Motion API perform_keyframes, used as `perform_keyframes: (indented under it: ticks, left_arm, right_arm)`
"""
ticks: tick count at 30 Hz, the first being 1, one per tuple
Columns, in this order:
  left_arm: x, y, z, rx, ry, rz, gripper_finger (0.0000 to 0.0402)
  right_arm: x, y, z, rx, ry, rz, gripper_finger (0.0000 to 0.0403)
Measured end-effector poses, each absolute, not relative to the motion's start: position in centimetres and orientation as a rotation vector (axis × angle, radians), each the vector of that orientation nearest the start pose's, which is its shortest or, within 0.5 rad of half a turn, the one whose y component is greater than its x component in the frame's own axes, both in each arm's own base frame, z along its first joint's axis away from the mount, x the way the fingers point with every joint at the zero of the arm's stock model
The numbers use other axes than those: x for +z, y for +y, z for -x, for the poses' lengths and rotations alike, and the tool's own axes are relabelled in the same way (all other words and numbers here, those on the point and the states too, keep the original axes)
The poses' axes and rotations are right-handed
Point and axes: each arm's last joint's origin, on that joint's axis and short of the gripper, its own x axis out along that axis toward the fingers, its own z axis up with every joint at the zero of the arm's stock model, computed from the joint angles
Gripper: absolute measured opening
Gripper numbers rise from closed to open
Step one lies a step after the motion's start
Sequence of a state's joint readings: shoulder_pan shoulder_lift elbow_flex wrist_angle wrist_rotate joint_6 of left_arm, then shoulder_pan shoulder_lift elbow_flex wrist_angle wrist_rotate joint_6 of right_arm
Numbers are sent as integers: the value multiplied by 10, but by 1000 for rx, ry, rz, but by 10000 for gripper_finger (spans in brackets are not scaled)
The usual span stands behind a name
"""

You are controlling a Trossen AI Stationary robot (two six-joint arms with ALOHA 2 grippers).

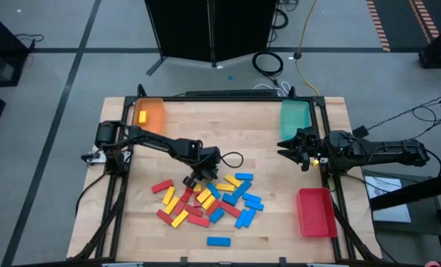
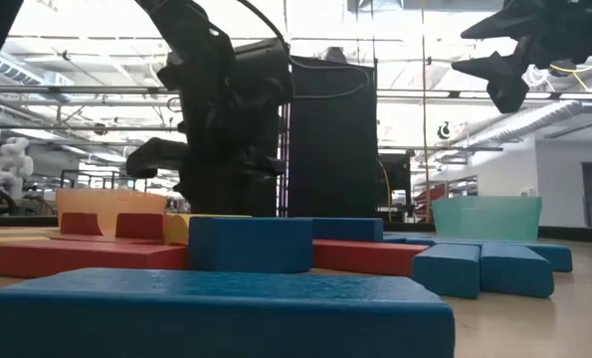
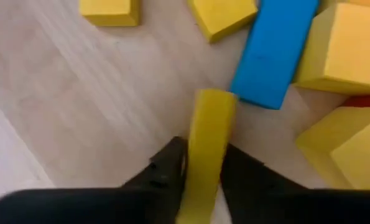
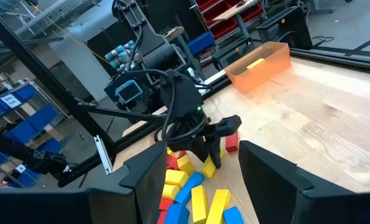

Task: Sort blocks
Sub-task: Put the yellow block into the orange bin

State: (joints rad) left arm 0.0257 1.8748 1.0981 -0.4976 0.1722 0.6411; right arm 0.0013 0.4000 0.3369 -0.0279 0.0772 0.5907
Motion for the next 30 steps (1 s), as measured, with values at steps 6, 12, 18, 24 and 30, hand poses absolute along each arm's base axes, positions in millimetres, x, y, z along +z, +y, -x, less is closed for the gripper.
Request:
perform_keyframes:
  ticks: [6, 12, 18, 24, 30]
  left_arm:
    - [148, 5, -345, -492, 1155, -438, 33]
    - [196, 13, -363, -305, 1040, -463, 33]
    - [263, 48, -363, 244, 967, -480, 33]
    - [300, 120, -305, 793, 935, -88, 33]
    - [312, 169, -232, 1202, 935, 278, 33]
  right_arm:
    - [242, -2, -121, -100, 66, -586, 194]
    - [242, -2, -121, -101, 66, -586, 194]
    - [242, -2, -121, -109, 62, -583, 194]
    - [242, -3, -121, -129, 54, -585, 194]
    - [243, -3, -121, -129, 49, -602, 194]
